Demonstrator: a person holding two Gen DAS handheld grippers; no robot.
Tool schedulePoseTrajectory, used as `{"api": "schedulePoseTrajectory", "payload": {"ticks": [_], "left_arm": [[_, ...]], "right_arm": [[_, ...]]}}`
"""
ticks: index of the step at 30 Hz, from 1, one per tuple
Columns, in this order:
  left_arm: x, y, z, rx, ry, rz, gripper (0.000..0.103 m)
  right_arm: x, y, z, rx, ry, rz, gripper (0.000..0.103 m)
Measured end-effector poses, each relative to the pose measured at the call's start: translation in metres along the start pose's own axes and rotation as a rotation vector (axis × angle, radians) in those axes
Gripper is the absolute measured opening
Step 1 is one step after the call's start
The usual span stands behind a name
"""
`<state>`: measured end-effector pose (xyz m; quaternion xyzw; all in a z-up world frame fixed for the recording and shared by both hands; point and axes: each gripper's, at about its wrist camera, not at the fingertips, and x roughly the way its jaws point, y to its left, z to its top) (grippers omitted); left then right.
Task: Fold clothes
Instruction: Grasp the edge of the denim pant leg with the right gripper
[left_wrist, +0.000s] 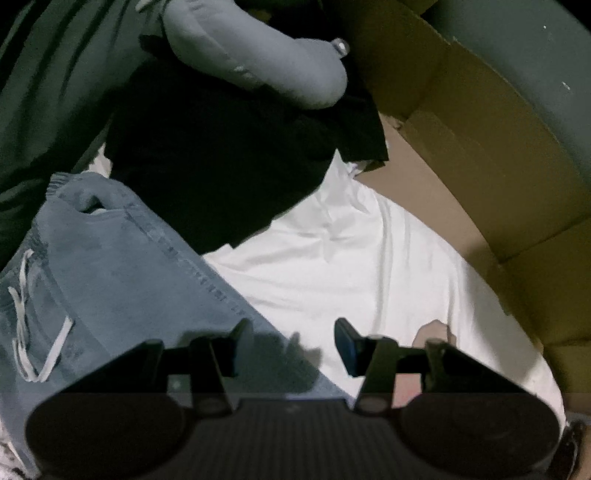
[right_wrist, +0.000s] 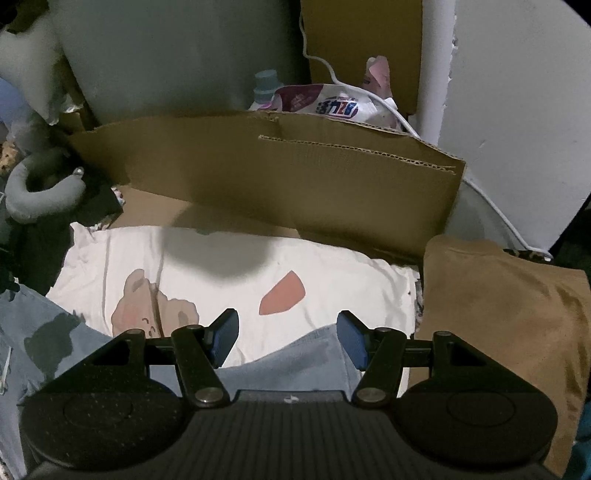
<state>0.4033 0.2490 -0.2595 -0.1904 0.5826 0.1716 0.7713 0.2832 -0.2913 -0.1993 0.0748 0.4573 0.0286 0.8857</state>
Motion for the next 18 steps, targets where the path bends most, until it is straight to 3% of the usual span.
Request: {"api": "schedulePoseTrajectory", "payload": {"ticks": [10, 18], "left_arm": [[0.023, 0.007, 0.008, -0.022, -0.002, -0.011, 0.052], [0.045, 0.023, 0.005, -0.039, -0.001, -0.007, 0.051]], "right_arm": [[0.041, -0.025, -0.018, -0.025, -0.056, 0.069, 0.066], [0.106, -0.028, -0.047, -0.117, -0.033, 0.069, 0.065]]}}
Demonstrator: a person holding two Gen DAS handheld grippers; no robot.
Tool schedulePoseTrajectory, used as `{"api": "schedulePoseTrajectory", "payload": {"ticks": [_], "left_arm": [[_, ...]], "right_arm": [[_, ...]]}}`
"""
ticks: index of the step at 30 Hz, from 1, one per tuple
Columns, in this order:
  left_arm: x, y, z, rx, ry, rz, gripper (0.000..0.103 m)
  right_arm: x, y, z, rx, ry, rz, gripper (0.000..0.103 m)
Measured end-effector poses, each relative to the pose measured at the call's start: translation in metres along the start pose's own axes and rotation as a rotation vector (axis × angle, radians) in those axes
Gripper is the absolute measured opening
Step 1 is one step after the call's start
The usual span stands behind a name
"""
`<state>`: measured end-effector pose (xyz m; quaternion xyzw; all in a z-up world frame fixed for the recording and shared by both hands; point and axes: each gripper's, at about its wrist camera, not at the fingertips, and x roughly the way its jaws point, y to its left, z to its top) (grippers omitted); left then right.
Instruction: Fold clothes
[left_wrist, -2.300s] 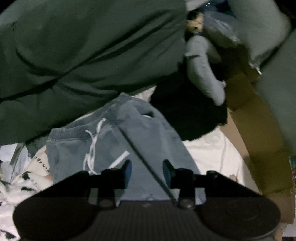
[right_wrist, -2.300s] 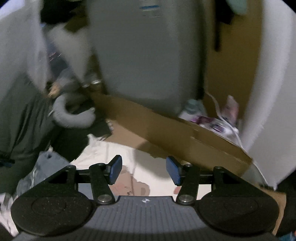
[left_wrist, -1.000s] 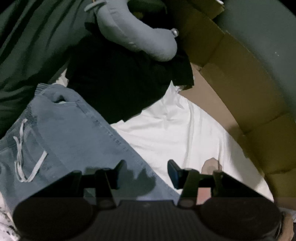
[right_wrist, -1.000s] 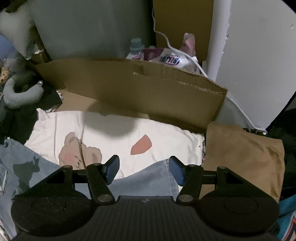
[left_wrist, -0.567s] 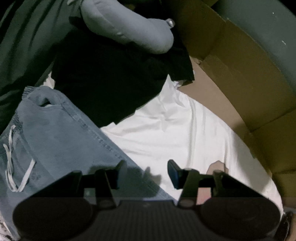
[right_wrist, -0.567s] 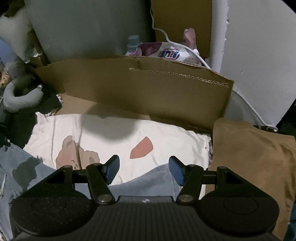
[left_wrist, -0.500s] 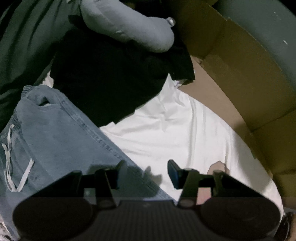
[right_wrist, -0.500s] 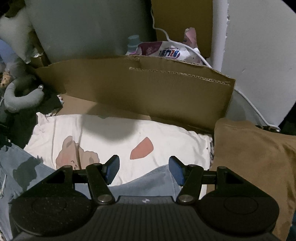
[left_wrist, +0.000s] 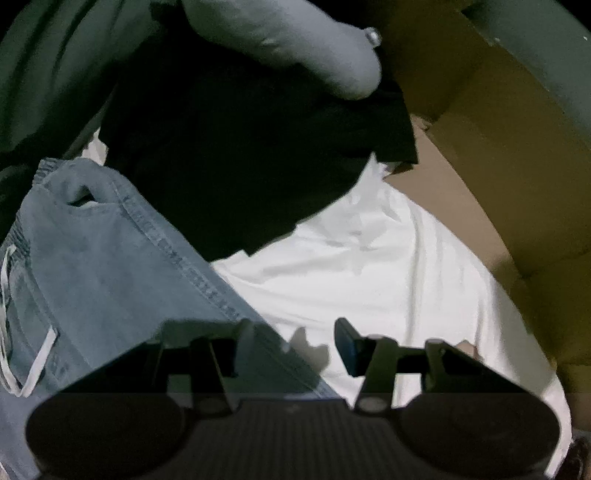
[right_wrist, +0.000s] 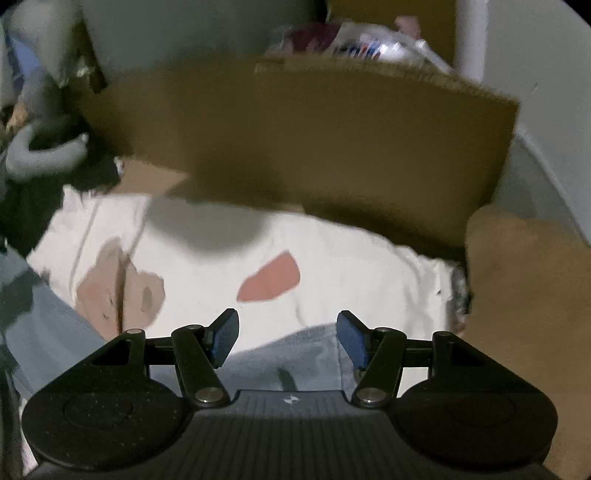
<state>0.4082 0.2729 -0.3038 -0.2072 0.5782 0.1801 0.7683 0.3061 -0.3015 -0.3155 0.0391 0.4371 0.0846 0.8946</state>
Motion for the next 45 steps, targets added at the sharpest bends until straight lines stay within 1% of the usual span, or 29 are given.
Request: {"api": "schedulePoseTrajectory", "payload": {"ticks": [3, 7, 10, 17, 21, 24, 27, 31, 33, 34, 35, 36, 37, 38, 39, 41, 45], "left_arm": [[0.008, 0.007, 0.003, -0.006, 0.003, 0.006, 0.051], [0.017, 0.014, 0.007, -0.013, 0.014, 0.007, 0.051], [0.023, 0.017, 0.011, -0.021, 0.022, 0.007, 0.051], [0.038, 0.012, 0.016, -0.019, 0.046, 0.035, 0.051], [0.054, 0.010, 0.013, -0.027, 0.090, 0.050, 0.051], [0.064, 0.011, 0.008, -0.063, 0.114, 0.077, 0.051], [0.076, 0.014, 0.004, -0.092, 0.146, 0.082, 0.052], [0.087, 0.021, 0.002, -0.139, 0.131, 0.132, 0.052], [0.091, 0.024, 0.001, -0.160, 0.126, 0.134, 0.052], [0.093, 0.026, 0.000, -0.172, 0.124, 0.132, 0.049], [0.093, 0.027, -0.001, -0.181, 0.119, 0.138, 0.041], [0.092, 0.028, -0.001, -0.182, 0.112, 0.146, 0.037], [0.091, 0.030, -0.002, -0.190, 0.107, 0.146, 0.028], [0.089, 0.031, -0.002, -0.198, 0.101, 0.147, 0.016], [0.087, 0.033, -0.003, -0.206, 0.096, 0.148, 0.013], [0.083, 0.036, -0.003, -0.215, 0.093, 0.134, 0.007], [0.069, 0.038, -0.004, -0.193, 0.074, 0.098, 0.006]], "right_arm": [[0.019, -0.005, -0.005, -0.015, 0.005, 0.013, 0.065], [0.042, -0.021, -0.006, 0.035, 0.011, -0.004, 0.065], [0.056, -0.027, -0.009, 0.021, 0.027, -0.013, 0.065], [0.072, -0.027, -0.011, 0.006, 0.054, -0.035, 0.065], [0.080, -0.027, -0.018, 0.000, 0.085, -0.026, 0.066], [0.083, -0.029, -0.021, -0.003, 0.101, -0.021, 0.065], [0.087, -0.030, -0.021, -0.004, 0.112, -0.022, 0.065], [0.091, -0.032, -0.019, 0.003, 0.119, -0.017, 0.066], [0.094, -0.033, -0.019, -0.002, 0.132, -0.010, 0.067], [0.094, -0.033, -0.019, -0.006, 0.135, -0.005, 0.065], [0.095, -0.033, -0.019, -0.009, 0.138, -0.001, 0.060], [0.094, -0.034, -0.018, -0.006, 0.138, -0.002, 0.057], [0.094, -0.035, -0.018, -0.003, 0.137, -0.003, 0.047], [0.092, -0.035, -0.018, -0.002, 0.135, -0.003, 0.031], [0.091, -0.036, -0.018, -0.002, 0.133, -0.003, 0.025], [0.086, -0.036, -0.018, -0.004, 0.126, 0.001, 0.021], [0.067, -0.036, -0.016, -0.001, 0.074, -0.009, 0.020]]}}
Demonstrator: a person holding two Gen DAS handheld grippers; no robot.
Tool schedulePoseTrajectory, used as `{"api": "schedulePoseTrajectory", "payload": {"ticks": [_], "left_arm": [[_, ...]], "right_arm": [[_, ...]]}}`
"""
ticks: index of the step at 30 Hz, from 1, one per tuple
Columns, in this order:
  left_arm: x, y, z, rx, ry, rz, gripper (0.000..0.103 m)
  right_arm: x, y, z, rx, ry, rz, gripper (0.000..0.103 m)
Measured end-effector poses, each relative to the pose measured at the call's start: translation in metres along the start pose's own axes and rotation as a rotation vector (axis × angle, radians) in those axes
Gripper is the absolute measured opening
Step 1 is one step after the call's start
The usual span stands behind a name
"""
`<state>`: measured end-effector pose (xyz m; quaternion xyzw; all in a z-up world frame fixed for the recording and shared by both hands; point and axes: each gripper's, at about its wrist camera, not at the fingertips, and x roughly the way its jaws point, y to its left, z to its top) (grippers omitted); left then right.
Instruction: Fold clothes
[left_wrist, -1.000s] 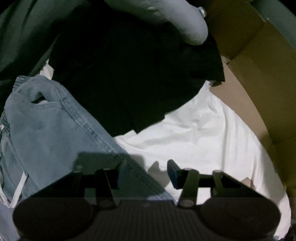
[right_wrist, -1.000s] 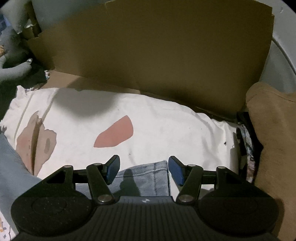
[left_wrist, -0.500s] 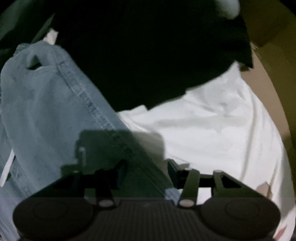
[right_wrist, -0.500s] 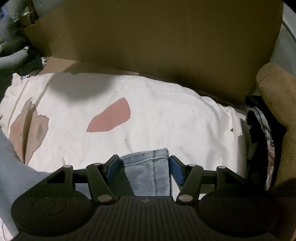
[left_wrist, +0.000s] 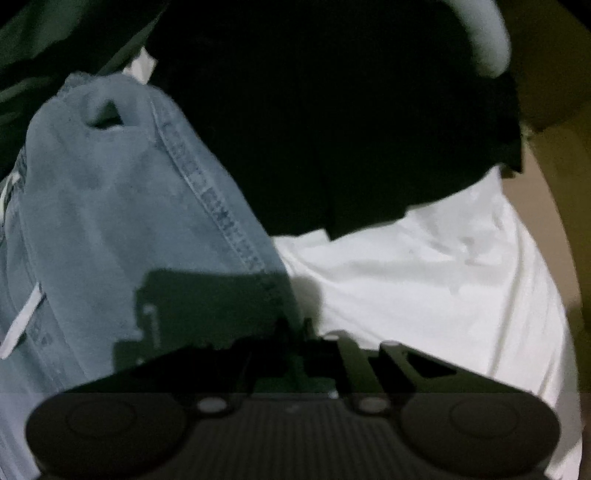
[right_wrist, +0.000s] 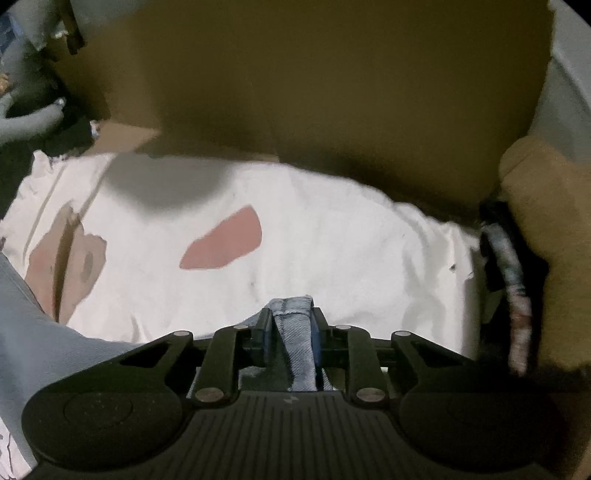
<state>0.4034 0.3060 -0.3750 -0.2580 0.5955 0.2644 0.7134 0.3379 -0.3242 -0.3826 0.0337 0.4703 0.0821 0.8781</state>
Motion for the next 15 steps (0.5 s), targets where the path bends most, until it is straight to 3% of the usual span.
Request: {"api": "schedulePoseTrajectory", "payload": {"ticks": [8, 15], "left_arm": [[-0.035, 0.005, 0.004, 0.009, -0.061, -0.109, 0.005], [-0.034, -0.006, 0.011, 0.003, -0.084, -0.128, 0.005]], "right_arm": [[-0.048, -0.003, -0.004, 0.065, -0.146, -0.059, 0.019], [-0.054, -0.001, 0.010, 0.073, -0.199, -0.094, 0.019]]}}
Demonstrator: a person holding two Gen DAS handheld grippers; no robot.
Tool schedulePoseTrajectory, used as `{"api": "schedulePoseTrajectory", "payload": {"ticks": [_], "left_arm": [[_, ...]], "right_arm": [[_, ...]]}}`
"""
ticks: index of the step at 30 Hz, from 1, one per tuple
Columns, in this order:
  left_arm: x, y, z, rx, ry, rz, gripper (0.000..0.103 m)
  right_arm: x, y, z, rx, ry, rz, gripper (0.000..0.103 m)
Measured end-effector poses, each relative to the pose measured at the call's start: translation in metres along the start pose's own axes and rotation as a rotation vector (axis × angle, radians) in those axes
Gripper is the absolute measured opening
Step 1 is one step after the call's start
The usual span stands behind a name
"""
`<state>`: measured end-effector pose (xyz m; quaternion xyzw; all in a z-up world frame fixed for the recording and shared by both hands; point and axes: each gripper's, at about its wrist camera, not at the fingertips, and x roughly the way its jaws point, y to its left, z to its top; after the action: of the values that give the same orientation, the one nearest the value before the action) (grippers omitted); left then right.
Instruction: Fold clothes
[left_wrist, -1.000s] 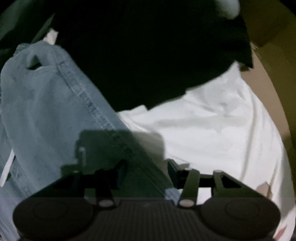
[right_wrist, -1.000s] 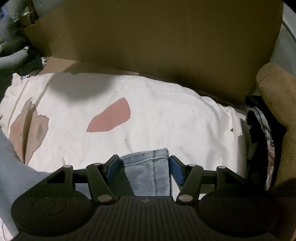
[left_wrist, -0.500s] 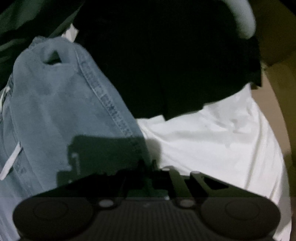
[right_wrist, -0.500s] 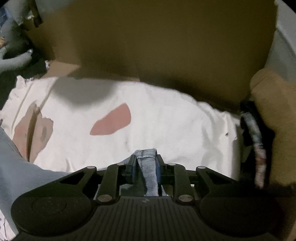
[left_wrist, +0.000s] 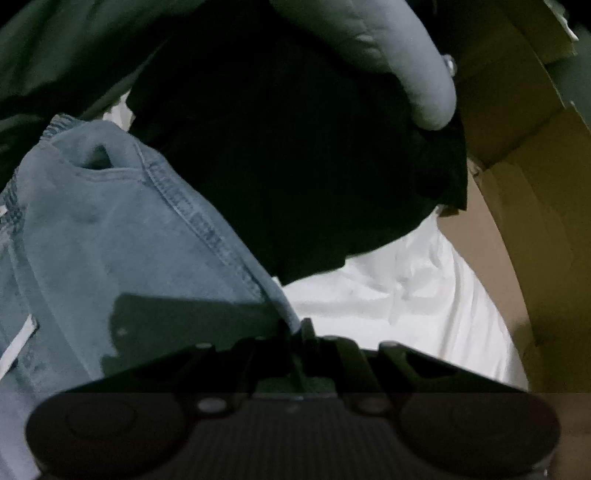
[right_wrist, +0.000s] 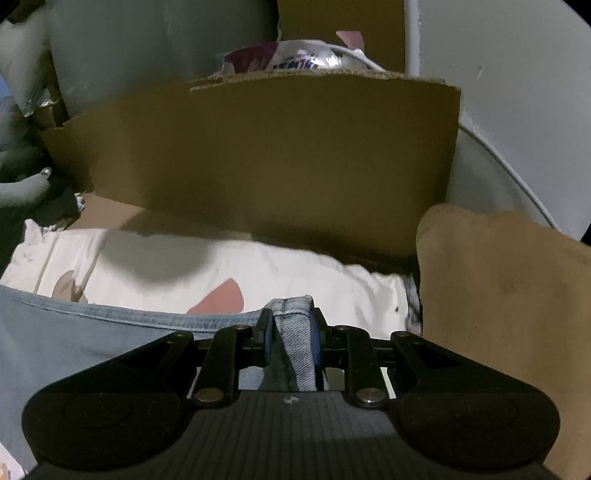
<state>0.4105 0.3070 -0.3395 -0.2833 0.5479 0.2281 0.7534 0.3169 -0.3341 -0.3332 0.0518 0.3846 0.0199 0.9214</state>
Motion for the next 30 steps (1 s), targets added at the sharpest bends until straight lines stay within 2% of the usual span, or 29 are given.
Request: {"api": "schedulePoseTrajectory", "payload": {"ticks": [5, 13, 16, 17, 20, 24, 27, 30], "left_arm": [[0.008, -0.011, 0.006, -0.003, -0.004, -0.004, 0.005], [0.037, -0.015, 0.012, -0.006, 0.013, 0.001, 0.006], [0.044, -0.018, 0.015, 0.016, 0.038, 0.000, 0.013], [0.043, -0.018, 0.016, 0.019, 0.046, -0.010, 0.017], [0.035, -0.021, 0.017, 0.058, 0.061, -0.014, 0.019], [0.009, -0.025, 0.015, 0.161, 0.060, -0.038, 0.025], [-0.013, -0.017, 0.020, 0.234, 0.030, -0.007, 0.026], [-0.031, 0.008, 0.031, 0.251, -0.019, 0.052, 0.026]], "right_arm": [[0.007, 0.001, 0.014, -0.014, 0.002, -0.038, 0.019], [0.038, 0.002, 0.018, -0.046, 0.056, -0.094, 0.017], [0.044, 0.006, 0.023, -0.061, 0.056, -0.114, 0.017], [0.046, 0.006, 0.025, -0.060, 0.059, -0.118, 0.017], [0.055, 0.005, 0.029, -0.060, 0.072, -0.134, 0.017], [0.062, 0.005, 0.030, -0.065, 0.090, -0.148, 0.017], [0.064, 0.004, 0.032, -0.077, 0.093, -0.149, 0.017], [0.065, 0.004, 0.036, -0.086, 0.093, -0.154, 0.017]]}}
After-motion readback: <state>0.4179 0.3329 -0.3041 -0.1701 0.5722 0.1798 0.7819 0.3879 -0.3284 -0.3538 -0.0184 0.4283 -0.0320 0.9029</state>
